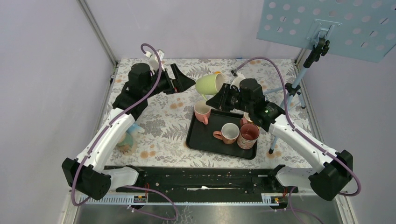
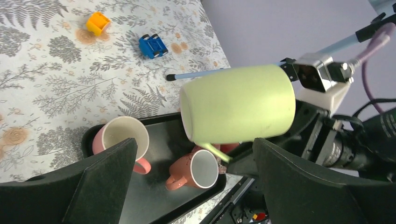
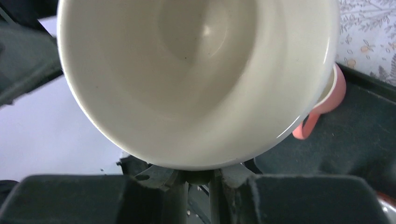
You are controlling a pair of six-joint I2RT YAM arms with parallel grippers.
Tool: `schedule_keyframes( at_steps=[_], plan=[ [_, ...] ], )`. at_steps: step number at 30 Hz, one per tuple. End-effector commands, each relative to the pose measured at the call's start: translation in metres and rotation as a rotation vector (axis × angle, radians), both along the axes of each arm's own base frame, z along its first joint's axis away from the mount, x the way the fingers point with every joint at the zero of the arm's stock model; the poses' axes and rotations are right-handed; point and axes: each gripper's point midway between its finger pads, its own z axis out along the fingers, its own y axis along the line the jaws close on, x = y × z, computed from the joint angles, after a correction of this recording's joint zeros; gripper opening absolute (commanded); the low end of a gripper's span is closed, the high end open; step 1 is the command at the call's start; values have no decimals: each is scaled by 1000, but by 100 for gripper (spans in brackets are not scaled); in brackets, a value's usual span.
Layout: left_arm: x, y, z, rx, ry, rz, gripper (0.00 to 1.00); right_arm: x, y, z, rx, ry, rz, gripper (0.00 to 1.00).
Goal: Turn the mug right side up
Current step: Turn over the cup at the center of the board, then place the cup on the tray.
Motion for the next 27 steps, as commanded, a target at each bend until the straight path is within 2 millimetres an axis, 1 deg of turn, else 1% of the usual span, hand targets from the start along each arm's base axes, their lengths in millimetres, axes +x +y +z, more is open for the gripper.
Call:
schedule_keyframes(
  at_steps=[1, 5, 8, 12, 17, 22, 27],
  plan=[
    [-1, 12, 33, 6, -98, 55, 99, -16, -1, 45, -11, -152, 25, 0],
    [2, 19, 33, 21, -94, 98, 99, -28, -1, 31, -70, -126, 41, 0],
    [2, 22, 33, 28, -91, 117, 99, -39, 3, 18, -116, -110, 69, 0],
    [3, 25, 30, 40, -80, 134, 99, -54, 11, -4, -184, -78, 110, 0],
    [8, 41, 25, 89, -56, 225, 99, -67, 19, -32, -278, -45, 141, 0],
    [13, 60, 17, 156, -26, 329, 99, -80, 33, -59, -367, -26, 182, 0],
    [11, 71, 22, 175, -44, 372, 99, -83, 40, -90, -460, 0, 185, 0]
  ],
)
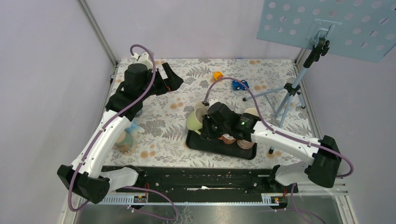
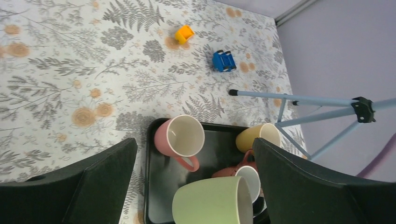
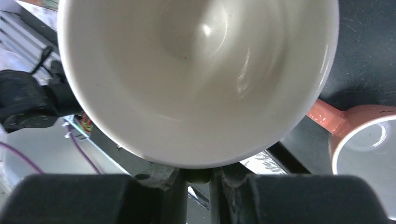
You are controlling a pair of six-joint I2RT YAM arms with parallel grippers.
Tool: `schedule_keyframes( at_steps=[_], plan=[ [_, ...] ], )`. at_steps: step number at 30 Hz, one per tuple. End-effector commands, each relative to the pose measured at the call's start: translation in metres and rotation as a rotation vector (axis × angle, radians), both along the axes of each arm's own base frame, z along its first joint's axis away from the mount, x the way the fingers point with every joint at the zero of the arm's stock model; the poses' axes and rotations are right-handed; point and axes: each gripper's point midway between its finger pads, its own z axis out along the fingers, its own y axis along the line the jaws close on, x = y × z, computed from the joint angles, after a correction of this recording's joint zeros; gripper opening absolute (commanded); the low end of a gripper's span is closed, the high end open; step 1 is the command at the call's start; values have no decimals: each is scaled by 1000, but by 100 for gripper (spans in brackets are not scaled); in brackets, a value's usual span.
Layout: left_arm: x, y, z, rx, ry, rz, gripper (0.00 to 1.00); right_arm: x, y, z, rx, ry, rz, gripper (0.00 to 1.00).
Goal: Turn the mug right side up
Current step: Place the cup on the tray.
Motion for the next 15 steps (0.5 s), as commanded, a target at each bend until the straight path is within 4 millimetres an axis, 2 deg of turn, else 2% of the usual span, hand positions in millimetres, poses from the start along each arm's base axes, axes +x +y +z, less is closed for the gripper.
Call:
schedule_keyframes(
  at_steps=[1, 10, 15],
  plan=[
    [-3, 20, 35, 22, -100, 74, 99, 16, 18, 12, 7, -102, -15, 0],
    [-4, 26, 35, 49, -111, 80, 99, 21, 19, -35, -113, -64, -58, 0],
    [-2, 29, 32, 55, -105, 81, 99, 21, 20, -51, -156, -39, -61, 0]
  ],
)
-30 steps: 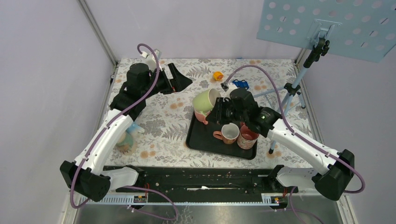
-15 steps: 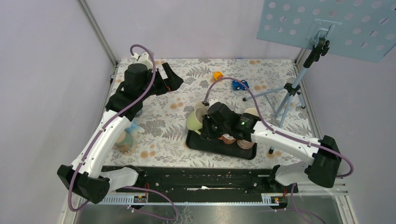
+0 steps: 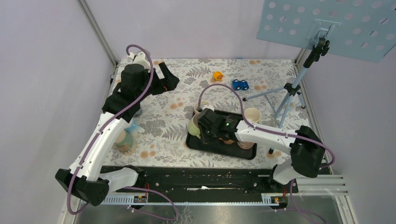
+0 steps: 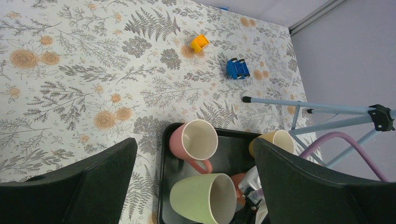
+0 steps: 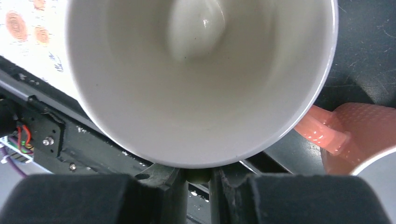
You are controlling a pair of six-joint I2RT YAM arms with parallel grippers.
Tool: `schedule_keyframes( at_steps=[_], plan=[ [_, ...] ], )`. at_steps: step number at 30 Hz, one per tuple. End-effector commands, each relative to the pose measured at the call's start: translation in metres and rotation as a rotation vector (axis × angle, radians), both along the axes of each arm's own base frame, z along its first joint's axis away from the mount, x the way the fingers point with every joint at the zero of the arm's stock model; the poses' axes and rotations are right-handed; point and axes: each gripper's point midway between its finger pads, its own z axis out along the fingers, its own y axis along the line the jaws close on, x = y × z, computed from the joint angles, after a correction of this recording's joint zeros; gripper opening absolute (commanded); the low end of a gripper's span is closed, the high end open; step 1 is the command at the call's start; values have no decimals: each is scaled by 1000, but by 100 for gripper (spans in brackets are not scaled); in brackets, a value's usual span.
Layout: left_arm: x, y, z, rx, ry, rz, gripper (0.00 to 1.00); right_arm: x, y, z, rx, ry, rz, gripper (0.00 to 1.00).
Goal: Turn the mug right side up
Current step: Place the cup on the tray.
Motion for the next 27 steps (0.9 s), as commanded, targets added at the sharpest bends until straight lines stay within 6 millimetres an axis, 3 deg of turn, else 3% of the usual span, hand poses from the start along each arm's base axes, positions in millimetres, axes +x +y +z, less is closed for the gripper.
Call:
schedule_keyframes(
  at_steps=[1, 16, 27],
  plan=[
    [1, 9, 24, -4, -72, 13, 99, 16, 17, 13, 33, -73, -31, 0],
    [5, 12, 18, -10, -63, -1, 99, 29, 16, -8, -66, -86, -53, 0],
    [3, 16, 15, -13, -58, 1, 99, 36, 3, -19, -165, -90, -67, 0]
  ],
)
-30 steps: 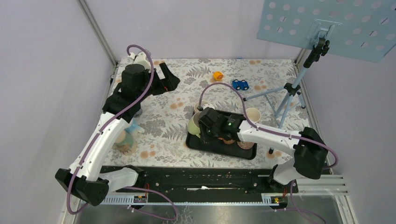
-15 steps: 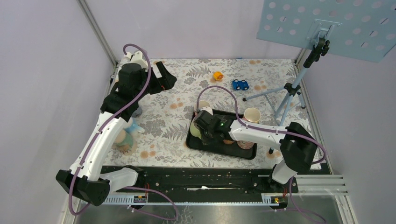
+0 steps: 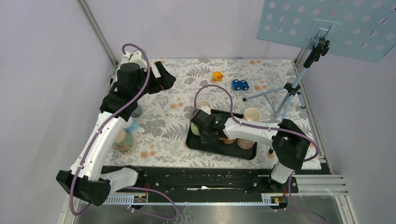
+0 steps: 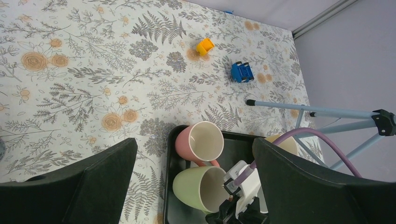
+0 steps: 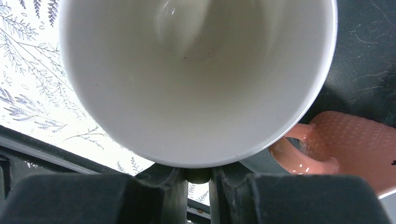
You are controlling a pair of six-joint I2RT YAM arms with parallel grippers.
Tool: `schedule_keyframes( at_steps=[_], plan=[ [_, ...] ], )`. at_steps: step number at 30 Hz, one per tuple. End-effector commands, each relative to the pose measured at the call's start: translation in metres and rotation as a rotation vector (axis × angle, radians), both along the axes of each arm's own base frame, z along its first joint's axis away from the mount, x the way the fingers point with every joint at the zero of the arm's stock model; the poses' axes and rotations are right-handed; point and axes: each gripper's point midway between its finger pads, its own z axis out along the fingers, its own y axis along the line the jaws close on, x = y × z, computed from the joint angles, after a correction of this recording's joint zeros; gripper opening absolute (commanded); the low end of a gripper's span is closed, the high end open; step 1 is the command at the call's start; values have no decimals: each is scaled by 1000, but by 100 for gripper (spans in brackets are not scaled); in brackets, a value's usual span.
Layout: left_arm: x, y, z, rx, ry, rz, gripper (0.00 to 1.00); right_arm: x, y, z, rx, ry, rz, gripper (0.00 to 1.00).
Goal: Turn the mug right side up
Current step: Place the cup on the tray.
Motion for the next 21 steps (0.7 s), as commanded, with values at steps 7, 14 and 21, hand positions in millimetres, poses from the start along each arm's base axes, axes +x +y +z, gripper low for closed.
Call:
schedule_keyframes(
  at_steps=[7, 14, 21],
  plan=[
    [-3, 3, 15, -13, -57, -16, 99, 21, 1, 14, -22, -72, -26, 0],
    [-3, 3, 13, -16, -49, -23, 99, 25, 1, 13, -34, -71, -32, 0],
    [-3, 2, 14, -19, -52, -29, 99, 29, 8, 14, -32, -72, -28, 0]
  ],
)
